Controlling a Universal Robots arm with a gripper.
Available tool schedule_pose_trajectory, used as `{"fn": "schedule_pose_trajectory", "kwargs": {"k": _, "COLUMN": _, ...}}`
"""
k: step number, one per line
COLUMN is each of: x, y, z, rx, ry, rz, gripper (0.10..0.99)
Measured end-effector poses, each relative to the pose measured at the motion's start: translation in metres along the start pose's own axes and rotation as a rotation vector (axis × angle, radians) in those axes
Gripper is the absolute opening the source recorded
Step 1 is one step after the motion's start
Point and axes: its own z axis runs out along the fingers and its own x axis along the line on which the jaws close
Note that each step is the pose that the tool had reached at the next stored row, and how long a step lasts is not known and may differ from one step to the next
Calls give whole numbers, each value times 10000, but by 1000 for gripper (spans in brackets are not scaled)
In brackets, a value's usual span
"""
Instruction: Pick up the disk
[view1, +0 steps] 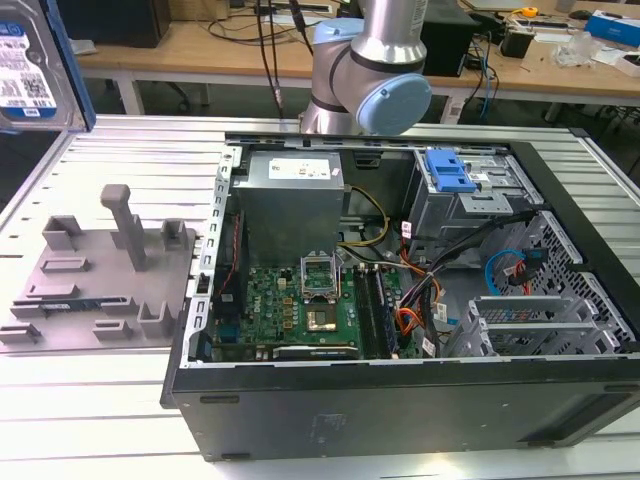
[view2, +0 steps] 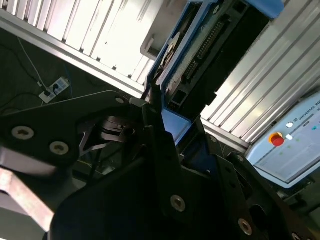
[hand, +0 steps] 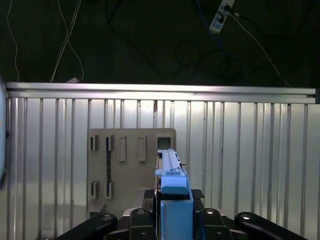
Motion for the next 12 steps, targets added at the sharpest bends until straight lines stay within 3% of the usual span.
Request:
{"fn": "schedule_pose_trajectory", "kwargs": {"k": 1, "x": 2, "y": 1, "z": -35, "rx": 2, "ry": -4, "rz": 0, "gripper": 369}}
{"fn": "schedule_pose_trajectory", "kwargs": {"k": 12, "x": 2, "y": 1, "z": -45, "rx": 2, "ry": -4, "rz": 0, "gripper": 369}}
